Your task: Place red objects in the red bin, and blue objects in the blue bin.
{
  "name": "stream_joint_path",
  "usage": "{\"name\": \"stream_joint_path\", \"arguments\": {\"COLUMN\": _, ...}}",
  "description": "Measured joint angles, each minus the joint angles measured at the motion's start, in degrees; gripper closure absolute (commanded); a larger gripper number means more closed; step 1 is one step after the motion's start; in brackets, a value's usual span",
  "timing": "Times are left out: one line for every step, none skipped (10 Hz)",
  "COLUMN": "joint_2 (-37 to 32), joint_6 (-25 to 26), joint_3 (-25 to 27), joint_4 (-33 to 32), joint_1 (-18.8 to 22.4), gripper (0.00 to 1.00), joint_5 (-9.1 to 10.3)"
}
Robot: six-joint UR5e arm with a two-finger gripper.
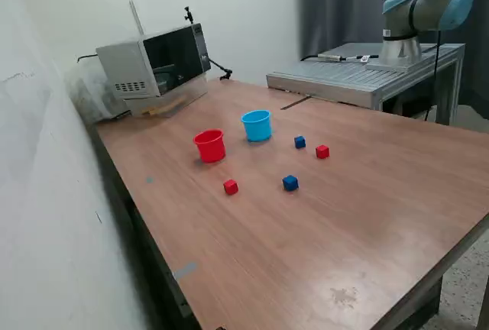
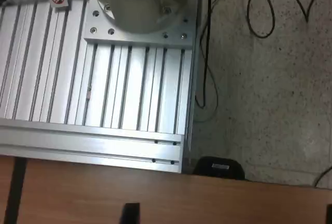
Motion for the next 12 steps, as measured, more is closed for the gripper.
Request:
{"name": "stream_joint_path", "arguments": {"joint_2": 0.0, "joint_6": 0.1, "joint_3": 0.0, "joint_4": -0.7, "joint_1": 0.2, "gripper": 0.00, "joint_5": 0.33}}
{"name": "stream_joint_path", "arguments": {"joint_2": 0.0, "joint_6": 0.2, "joint_3": 0.1, "joint_4": -1.6, "joint_1": 0.4, "gripper": 0.00, "joint_5": 0.94}}
{"name": "stream_joint_path", "arguments": {"joint_2": -0.1, "joint_6": 0.3, "joint_3": 0.2, "joint_4": -2.2, "joint_1": 0.6, "gripper": 0.00, "joint_5": 1.44}}
{"name": "stream_joint_path", "arguments": {"joint_2": -0.1, "joint_6": 0.3, "joint_3": 0.3, "joint_4": -2.5, "joint_1": 0.7, "gripper": 0.00, "joint_5": 1.74}}
{"name": "stream_joint_path", "arguments": {"joint_2": -0.1, "joint_6": 0.3, "joint_3": 0.4, "joint_4": -2.6, "joint_1": 0.7, "gripper": 0.00, "joint_5": 1.89}}
{"name": "stream_joint_path", "arguments": {"joint_2": -0.1, "joint_6": 0.3, "joint_3": 0.6, "joint_4": -2.8, "joint_1": 0.7, "gripper": 0.00, "joint_5": 1.96}}
{"name": "stream_joint_path", "arguments": {"joint_2": -0.2, "joint_6": 0.3, "joint_3": 0.7, "joint_4": -4.0, "joint_1": 0.7, "gripper": 0.00, "joint_5": 1.97}}
{"name": "stream_joint_path", "arguments": {"joint_2": -0.2, "joint_6": 0.3, "joint_3": 0.7, "joint_4": -6.9, "joint_1": 0.5, "gripper": 0.00, "joint_5": 1.96}}
{"name": "stream_joint_path", "arguments": {"joint_2": 0.0, "joint_6": 0.4, "joint_3": 0.7, "joint_4": -11.0, "joint_1": 0.1, "gripper": 0.00, "joint_5": 1.93}}
{"name": "stream_joint_path", "arguments": {"joint_2": 0.5, "joint_6": 0.4, "joint_3": 0.7, "joint_4": -15.4, "joint_1": -0.5, "gripper": 0.00, "joint_5": 1.92}}
{"name": "stream_joint_path", "arguments": {"joint_2": 1.8, "joint_6": 1.2, "joint_3": 0.6, "joint_4": -20.0, "joint_1": -1.1, "gripper": 0.00, "joint_5": 1.93}}
{"name": "stream_joint_path", "arguments": {"joint_2": 3.9, "joint_6": 3.2, "joint_3": 0.7, "joint_4": -24.7, "joint_1": -1.6, "gripper": 0.00, "joint_5": 1.97}}
